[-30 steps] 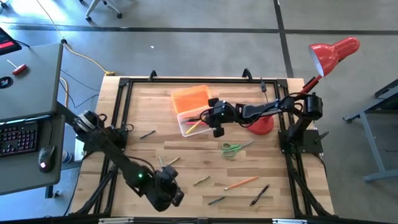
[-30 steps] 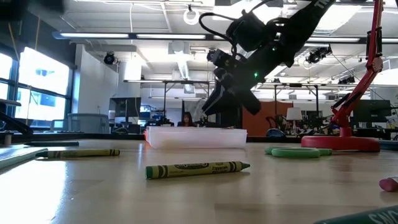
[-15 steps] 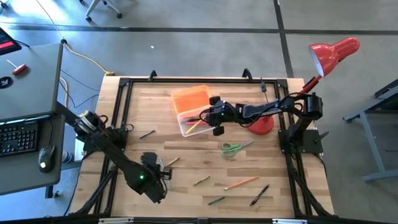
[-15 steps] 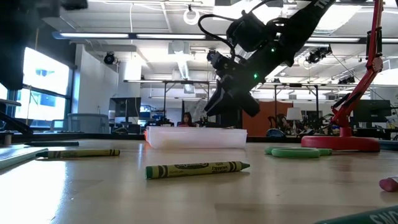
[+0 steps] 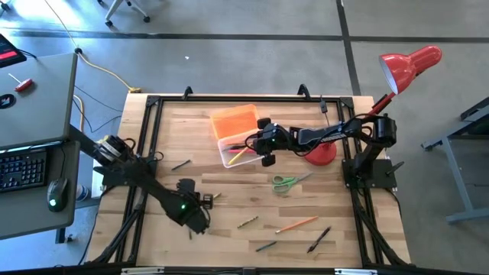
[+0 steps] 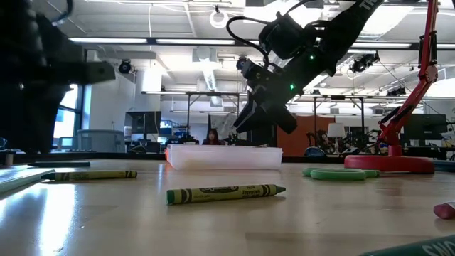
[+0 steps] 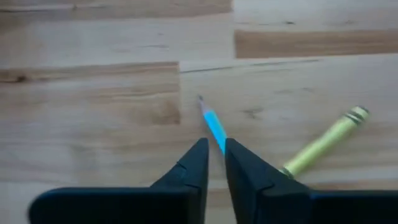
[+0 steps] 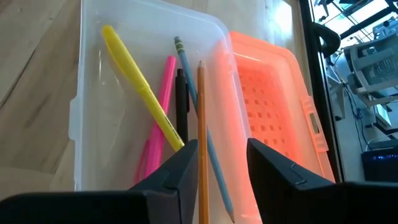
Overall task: Pick & place school supplies into a supply box
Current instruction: Put the light blue pencil into the orange supply box
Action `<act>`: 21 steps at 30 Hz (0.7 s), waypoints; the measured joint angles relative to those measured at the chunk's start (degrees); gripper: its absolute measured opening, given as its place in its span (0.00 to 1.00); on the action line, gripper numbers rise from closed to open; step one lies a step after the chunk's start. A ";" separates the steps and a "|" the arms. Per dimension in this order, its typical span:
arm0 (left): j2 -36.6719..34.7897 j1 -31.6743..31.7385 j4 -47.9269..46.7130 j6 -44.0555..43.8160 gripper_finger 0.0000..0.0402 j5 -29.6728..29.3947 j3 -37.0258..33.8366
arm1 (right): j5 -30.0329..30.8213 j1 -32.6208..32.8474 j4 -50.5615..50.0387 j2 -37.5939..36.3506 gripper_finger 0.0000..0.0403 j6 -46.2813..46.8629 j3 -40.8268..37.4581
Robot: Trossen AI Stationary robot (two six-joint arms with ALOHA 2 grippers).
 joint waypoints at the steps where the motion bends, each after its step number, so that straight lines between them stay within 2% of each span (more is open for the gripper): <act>1: 0.00 0.53 0.38 0.00 0.25 0.19 -0.52 | 0.01 -0.01 0.00 0.00 0.28 0.00 0.00; 8: 0.00 3.43 2.72 1.58 0.37 0.96 -1.56 | 0.00 0.00 0.00 0.00 0.28 0.00 0.00; 21: 1.72 4.02 4.04 1.46 0.38 3.26 -1.51 | 0.00 -0.02 0.00 0.00 0.28 0.25 0.00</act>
